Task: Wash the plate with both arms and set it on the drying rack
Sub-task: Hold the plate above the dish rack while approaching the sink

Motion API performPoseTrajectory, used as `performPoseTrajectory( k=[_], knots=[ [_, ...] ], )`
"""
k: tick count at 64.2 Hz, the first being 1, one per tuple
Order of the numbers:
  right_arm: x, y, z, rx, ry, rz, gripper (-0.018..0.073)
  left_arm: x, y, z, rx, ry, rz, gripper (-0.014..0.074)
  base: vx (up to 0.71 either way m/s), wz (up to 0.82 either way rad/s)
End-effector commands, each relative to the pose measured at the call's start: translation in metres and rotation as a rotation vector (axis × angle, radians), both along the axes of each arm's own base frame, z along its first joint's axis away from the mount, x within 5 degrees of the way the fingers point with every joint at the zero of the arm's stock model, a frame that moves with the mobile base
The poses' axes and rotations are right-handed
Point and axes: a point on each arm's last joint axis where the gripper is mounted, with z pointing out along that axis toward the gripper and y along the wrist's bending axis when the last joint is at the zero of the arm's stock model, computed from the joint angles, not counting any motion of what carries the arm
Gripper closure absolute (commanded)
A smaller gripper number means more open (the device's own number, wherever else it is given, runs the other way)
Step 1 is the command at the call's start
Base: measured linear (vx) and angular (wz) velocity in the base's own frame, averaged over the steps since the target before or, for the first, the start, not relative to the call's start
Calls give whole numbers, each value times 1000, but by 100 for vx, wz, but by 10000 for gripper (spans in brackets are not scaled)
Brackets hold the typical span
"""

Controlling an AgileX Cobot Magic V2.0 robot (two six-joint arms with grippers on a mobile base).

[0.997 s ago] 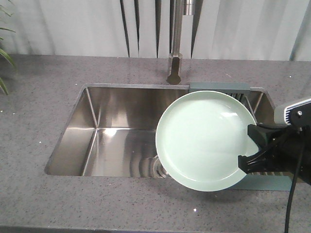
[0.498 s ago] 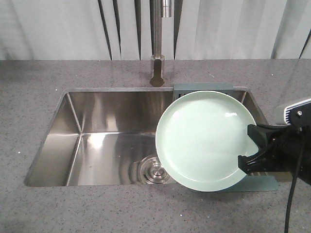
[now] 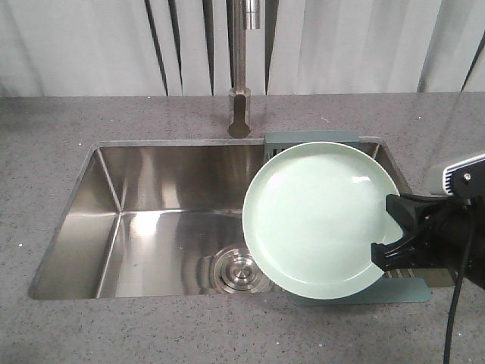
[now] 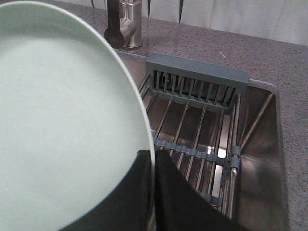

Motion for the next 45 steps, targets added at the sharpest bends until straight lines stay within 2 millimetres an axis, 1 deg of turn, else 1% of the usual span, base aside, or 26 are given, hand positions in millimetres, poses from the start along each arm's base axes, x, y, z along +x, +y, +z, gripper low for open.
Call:
performPoseTrajectory(
  k=[1,45],
  knots=[
    [3,-1,19,27,-117,-14,568,0,-1,0,-10,-64,-12,602,3,-6],
    [3,-1,19,27,-117,-14,568,0,-1,0,-10,-64,-12,602,4,-3]
  ],
)
